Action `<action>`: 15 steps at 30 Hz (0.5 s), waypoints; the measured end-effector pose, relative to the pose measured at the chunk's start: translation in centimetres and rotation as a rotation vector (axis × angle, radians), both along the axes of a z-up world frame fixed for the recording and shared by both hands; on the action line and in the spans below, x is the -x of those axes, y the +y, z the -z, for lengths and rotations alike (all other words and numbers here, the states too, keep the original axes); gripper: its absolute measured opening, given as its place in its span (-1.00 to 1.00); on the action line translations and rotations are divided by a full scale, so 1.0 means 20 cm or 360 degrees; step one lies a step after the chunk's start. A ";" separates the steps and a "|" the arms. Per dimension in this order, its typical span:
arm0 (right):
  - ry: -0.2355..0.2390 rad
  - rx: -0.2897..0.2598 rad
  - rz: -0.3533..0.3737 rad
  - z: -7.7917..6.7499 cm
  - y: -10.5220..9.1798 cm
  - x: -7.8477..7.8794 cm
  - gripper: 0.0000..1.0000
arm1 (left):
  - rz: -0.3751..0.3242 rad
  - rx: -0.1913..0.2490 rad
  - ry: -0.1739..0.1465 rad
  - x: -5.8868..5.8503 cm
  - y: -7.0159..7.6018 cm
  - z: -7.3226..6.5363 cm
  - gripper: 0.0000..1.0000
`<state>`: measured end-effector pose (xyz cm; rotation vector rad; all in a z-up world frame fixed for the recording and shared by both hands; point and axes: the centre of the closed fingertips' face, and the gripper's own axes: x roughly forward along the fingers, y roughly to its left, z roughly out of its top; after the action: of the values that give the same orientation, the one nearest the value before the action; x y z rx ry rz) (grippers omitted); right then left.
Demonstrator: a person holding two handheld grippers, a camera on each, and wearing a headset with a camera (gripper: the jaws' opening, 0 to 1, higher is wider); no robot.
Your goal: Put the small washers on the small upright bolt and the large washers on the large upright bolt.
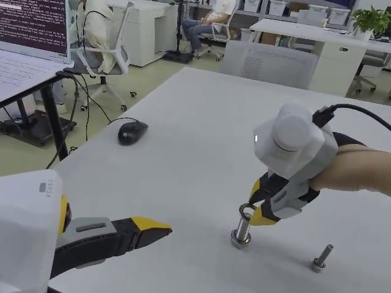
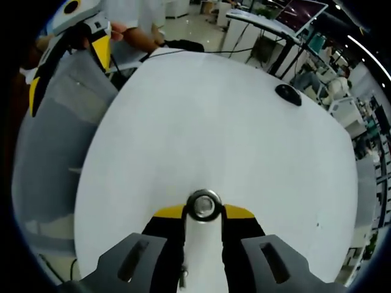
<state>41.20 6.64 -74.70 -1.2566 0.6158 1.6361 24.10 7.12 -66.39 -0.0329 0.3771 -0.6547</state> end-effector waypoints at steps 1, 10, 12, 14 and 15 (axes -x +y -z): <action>0.0000 0.0003 -0.0001 0.00 0.00 0.00 -0.57 | -0.0001 0.0001 0.0000 0.00 0.00 0.00 0.34; -0.0007 0.0033 -0.0013 0.03 0.01 -0.01 -0.56 | -0.0001 0.0005 -0.0003 -0.01 0.00 0.00 0.34; -0.0005 0.0048 -0.0013 0.04 0.01 -0.01 -0.56 | -0.0002 0.0005 -0.0003 -0.01 0.00 0.00 0.34; -0.0002 0.0054 -0.0014 0.05 0.01 -0.01 -0.56 | -0.0006 0.0007 -0.0002 -0.01 0.00 0.01 0.34; -0.0004 0.0060 -0.0018 0.05 0.01 -0.01 -0.56 | -0.0008 0.0008 -0.0001 -0.01 0.01 0.01 0.34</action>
<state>41.40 6.79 -75.71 -1.2912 0.6418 1.6391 24.22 7.23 -66.51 -0.0387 0.3747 -0.6508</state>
